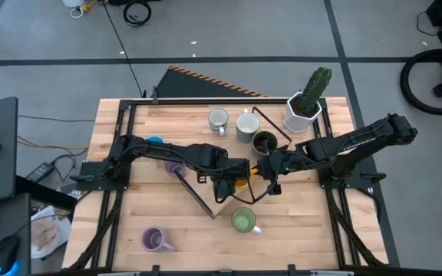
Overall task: Place coffee mugs
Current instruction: Put the yellow mug on the shelf
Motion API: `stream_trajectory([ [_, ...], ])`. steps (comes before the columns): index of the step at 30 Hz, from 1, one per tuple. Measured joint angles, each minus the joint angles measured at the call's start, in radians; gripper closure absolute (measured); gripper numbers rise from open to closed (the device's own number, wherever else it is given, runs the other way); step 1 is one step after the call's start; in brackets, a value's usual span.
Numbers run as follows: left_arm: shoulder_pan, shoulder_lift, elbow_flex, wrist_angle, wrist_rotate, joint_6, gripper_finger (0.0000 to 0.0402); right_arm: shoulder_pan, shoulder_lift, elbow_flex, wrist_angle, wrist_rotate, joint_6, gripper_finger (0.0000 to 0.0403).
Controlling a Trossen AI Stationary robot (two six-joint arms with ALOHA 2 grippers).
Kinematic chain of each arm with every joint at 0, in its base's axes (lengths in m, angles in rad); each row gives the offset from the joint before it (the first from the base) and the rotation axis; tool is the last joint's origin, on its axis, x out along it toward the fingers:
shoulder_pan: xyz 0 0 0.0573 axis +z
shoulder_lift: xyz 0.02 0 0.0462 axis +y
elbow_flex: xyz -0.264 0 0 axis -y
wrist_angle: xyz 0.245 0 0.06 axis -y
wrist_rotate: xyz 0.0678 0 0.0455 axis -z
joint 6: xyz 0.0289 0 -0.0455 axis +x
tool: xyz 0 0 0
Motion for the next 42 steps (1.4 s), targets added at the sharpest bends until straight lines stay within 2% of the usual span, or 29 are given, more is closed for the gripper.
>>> stream_trajectory([
  [8,0.003,0.0,0.001,0.009,-0.008,-0.021,0.0274,-0.005,0.001,0.0,0.006,-0.005,-0.008,0.0347],
  [13,0.01,-0.001,0.003,0.007,-0.005,-0.072,0.0251,-0.007,0.002,-0.001,0.004,-0.007,-0.007,0.0347],
  [23,0.007,-0.006,0.003,-0.034,-0.002,-0.131,0.0238,-0.018,0.002,-0.001,0.005,-0.004,-0.003,0.0347],
  [29,0.006,-0.061,0.003,-0.033,0.012,-0.191,0.0229,-0.019,-0.008,-0.001,0.004,-0.002,0.008,0.0347],
  [36,0.005,-0.104,0.002,-0.082,0.018,-0.326,0.0199,-0.019,-0.027,-0.001,0.001,0.0,0.019,0.0347],
  [42,0.02,-0.121,0.002,-0.174,0.0,-0.519,0.0203,-0.019,-0.027,-0.001,-0.01,0.0,0.019,0.0347],
])
